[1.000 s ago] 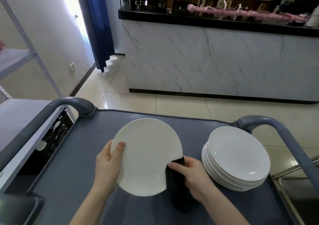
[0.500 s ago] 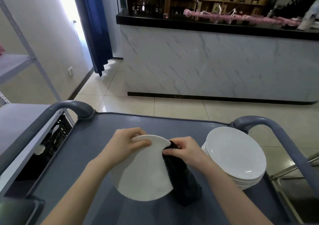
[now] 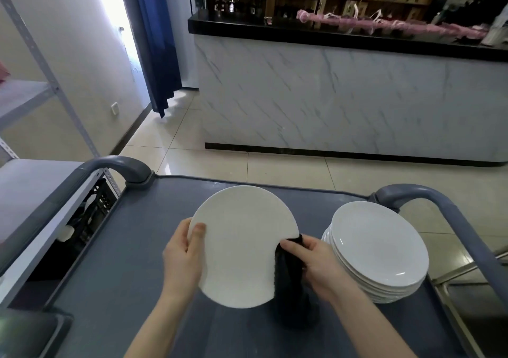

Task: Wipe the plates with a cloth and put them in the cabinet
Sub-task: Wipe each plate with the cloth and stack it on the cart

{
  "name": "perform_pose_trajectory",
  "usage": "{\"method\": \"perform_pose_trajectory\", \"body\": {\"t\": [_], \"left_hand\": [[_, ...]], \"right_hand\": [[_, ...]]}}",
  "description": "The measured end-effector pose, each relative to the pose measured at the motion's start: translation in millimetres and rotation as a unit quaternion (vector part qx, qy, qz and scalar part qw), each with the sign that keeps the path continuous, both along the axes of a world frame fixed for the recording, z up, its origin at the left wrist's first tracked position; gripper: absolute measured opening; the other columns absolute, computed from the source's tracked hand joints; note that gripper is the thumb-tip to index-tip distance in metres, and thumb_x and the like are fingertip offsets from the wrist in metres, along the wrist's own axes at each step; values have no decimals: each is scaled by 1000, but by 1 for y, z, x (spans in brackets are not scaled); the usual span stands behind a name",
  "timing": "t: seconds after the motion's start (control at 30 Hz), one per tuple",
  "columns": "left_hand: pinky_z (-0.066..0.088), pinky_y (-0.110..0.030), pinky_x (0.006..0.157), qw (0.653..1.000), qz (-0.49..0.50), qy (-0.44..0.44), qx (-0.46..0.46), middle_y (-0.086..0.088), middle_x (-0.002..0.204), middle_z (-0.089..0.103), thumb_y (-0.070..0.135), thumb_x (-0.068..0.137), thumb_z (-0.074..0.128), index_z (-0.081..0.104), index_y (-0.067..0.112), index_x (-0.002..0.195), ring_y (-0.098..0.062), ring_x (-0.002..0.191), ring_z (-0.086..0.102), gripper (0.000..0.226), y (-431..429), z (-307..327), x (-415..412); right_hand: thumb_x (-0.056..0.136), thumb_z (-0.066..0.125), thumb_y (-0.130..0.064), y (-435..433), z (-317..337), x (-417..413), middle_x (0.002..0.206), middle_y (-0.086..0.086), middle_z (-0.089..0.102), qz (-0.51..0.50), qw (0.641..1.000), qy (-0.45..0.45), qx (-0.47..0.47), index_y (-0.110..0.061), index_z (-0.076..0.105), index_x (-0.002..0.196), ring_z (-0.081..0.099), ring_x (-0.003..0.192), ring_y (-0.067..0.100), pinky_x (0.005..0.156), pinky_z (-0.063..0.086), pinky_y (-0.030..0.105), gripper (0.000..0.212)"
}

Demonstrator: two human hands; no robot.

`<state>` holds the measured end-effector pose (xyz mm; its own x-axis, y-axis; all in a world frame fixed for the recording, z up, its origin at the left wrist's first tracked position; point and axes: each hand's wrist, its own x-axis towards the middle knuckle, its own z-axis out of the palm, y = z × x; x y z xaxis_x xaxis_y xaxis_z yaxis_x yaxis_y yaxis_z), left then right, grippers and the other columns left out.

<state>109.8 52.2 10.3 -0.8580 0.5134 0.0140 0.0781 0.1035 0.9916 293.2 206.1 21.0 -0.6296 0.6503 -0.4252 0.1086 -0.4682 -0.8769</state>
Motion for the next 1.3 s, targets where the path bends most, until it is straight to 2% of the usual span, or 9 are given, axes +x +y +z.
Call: {"method": "perform_pose_trajectory", "body": {"t": [0.1,0.17,0.3,0.4,0.63,0.87,1.0,1.13,1.3], "left_hand": [[45,-13,60,989,-98,98,-51,16,79,70,47,92,54,65,46,91,1,70,60,11,1,13,-11],[45,-11,60,972,-165,148,-82,16,77,70,40,98,61,66,42,92,-2,71,62,8,4,21,-16],[40,-17,57,919,-290,232,-134,7,70,63,36,99,61,64,37,86,-10,64,57,13,12,33,-18],[40,-26,59,884,-316,301,-167,5,65,57,42,99,57,64,30,89,-12,63,52,17,14,31,-16],[43,-9,64,980,-104,158,-55,19,80,70,33,97,65,70,43,85,1,74,62,17,-2,21,-14],[44,-30,63,997,65,-11,31,17,73,65,29,102,58,68,37,82,2,63,54,23,8,4,8],[45,-32,61,1000,7,0,11,13,74,67,47,88,53,69,36,87,-1,63,54,19,11,7,-3],[49,-17,59,993,-103,57,-23,12,79,71,43,92,60,71,40,90,1,66,60,12,16,18,-19],[46,-13,61,931,-289,167,-145,14,78,71,34,96,66,70,41,84,-1,70,64,15,33,33,-28]], "right_hand": [[83,75,-12,23,24,-4,98,12,76,93,991,-41,91,-10,76,95,72,85,20,70,56,30,13],[80,78,-13,34,38,-11,94,10,76,168,967,-74,176,-13,77,92,71,82,16,72,56,28,12],[76,81,-16,29,45,-36,74,-1,70,276,905,-111,302,-16,78,88,59,70,5,68,47,23,12],[78,80,-20,20,38,-46,71,-6,66,292,897,-96,318,-22,77,86,55,68,5,66,42,23,9],[80,78,-13,19,18,-15,94,9,76,125,978,-7,166,-13,77,93,72,86,18,73,56,26,13],[72,78,-16,-22,-34,8,109,25,70,-4,995,75,-72,0,74,97,71,97,34,78,57,37,30],[70,80,-19,-6,-19,7,106,21,72,18,998,53,5,-2,75,98,70,100,35,81,57,39,33],[80,77,-9,24,15,0,99,15,75,75,992,10,100,-7,76,95,73,89,23,72,57,28,15],[83,75,-7,35,36,-18,89,6,75,232,945,-57,225,-8,76,97,67,82,11,77,54,24,13]]}}
